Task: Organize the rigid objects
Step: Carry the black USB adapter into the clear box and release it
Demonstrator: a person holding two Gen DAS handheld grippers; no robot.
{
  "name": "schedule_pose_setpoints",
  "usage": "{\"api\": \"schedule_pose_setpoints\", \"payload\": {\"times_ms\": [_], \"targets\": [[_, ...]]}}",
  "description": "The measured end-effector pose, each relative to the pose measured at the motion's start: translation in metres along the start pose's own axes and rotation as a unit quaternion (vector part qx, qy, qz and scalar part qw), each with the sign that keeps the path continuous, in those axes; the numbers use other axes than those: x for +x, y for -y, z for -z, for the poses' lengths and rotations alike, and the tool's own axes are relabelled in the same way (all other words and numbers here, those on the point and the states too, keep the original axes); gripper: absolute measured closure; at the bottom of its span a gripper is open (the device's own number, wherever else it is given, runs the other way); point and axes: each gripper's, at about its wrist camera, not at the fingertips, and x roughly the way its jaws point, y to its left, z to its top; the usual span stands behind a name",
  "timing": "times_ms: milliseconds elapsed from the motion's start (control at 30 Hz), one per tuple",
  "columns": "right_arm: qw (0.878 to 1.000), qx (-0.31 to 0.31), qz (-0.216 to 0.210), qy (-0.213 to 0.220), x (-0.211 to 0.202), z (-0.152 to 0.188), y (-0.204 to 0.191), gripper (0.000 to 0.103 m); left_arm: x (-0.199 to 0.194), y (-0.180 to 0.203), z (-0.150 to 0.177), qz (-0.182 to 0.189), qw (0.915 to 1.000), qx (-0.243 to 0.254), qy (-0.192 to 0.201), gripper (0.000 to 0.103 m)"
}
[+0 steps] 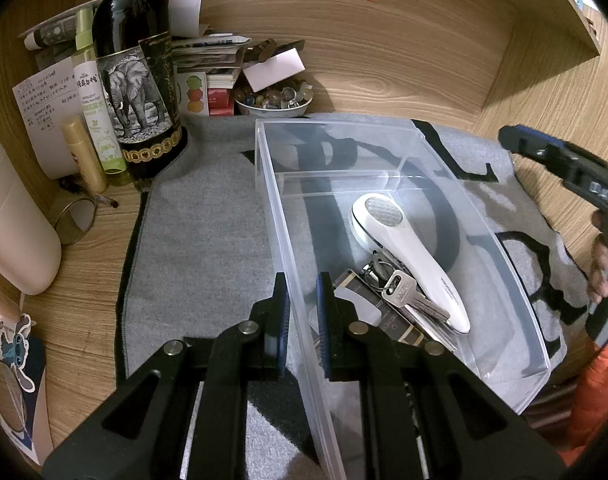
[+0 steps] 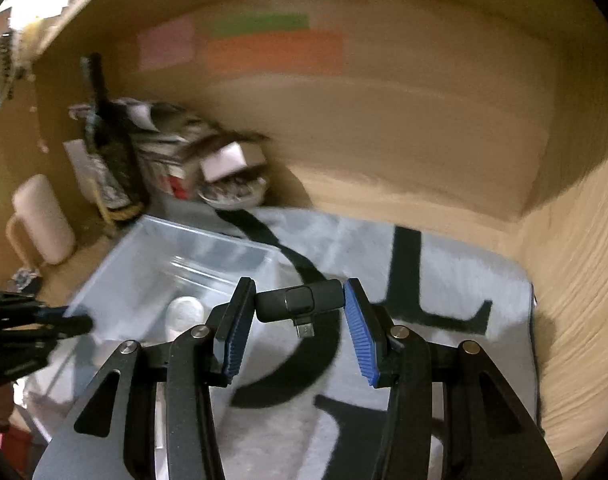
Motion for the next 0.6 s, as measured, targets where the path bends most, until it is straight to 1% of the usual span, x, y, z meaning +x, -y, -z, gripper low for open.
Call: {"api": "schedule_pose_setpoints", "payload": {"times_ms": [100,233,433,600], "targets": [[1.0,-0.012,-0.015,0.009,-0.009,0.0,-0.014,0.061,0.0,0.0,0.0,0.0,1.0,0.0,0.0,0.091],[0.999,-0.031,-0.038,0.005,-0.01,0.005,-0.033,0.061,0.0,0.0,0.0,0.0,1.0,0.0,0.0,0.091],[0.996,-0.054,-0.067,-0.033,0.007,0.019,-0.058,0.061,0.0,0.0,0.0,0.0,1.0,0.0,0.0,0.091],[0.993,-0.061,-0.081,-0.064,0.023,0.029,-0.068,0.061,0.0,0.0,0.0,0.0,1.0,0.0,0.0,0.091]]}}
